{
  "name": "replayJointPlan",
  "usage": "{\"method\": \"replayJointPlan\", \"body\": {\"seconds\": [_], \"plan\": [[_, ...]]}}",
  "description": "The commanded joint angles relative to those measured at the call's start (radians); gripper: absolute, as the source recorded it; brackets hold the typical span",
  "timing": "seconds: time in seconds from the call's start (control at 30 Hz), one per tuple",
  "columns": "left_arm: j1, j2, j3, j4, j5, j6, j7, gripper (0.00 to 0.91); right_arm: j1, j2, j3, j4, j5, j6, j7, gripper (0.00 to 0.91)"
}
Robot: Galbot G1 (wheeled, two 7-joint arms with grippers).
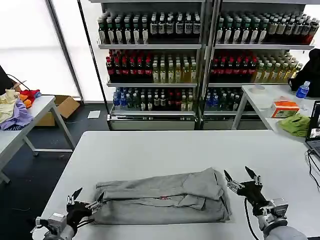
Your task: Fold and organize the clothes.
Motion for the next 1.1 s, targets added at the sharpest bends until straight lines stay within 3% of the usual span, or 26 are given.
{"method": "replayJointPlan", "body": {"seconds": [0.03, 0.27, 0.37, 0.43, 1.1], "plan": [[-0.018, -0.065, 0.103, 0.009, -0.026, -0.018, -0.169, 0.907, -0.036, 0.017, 0.032, -0.025, -0.057, 0.119, -0.015, 0.907], [-0.055, -0.090, 0.163, 0.041, -0.054, 0.011, -0.217, 0.907, -0.046, 0.024, 0.036, -0.030, -0.090, 0.122, -0.013, 0.907], [-0.054, -0.098, 0.170, 0.043, -0.057, 0.012, -0.217, 0.071, -0.046, 0.022, 0.039, -0.037, -0.095, 0.122, -0.010, 0.907], [-0.055, -0.104, 0.173, 0.041, -0.064, 0.016, -0.227, 0.030, -0.043, 0.021, 0.039, -0.045, -0.096, 0.122, -0.007, 0.907], [-0.049, -0.170, 0.165, 0.072, -0.061, -0.016, -0.216, 0.020, -0.022, 0.022, 0.009, -0.052, -0.096, 0.118, 0.002, 0.907]]}}
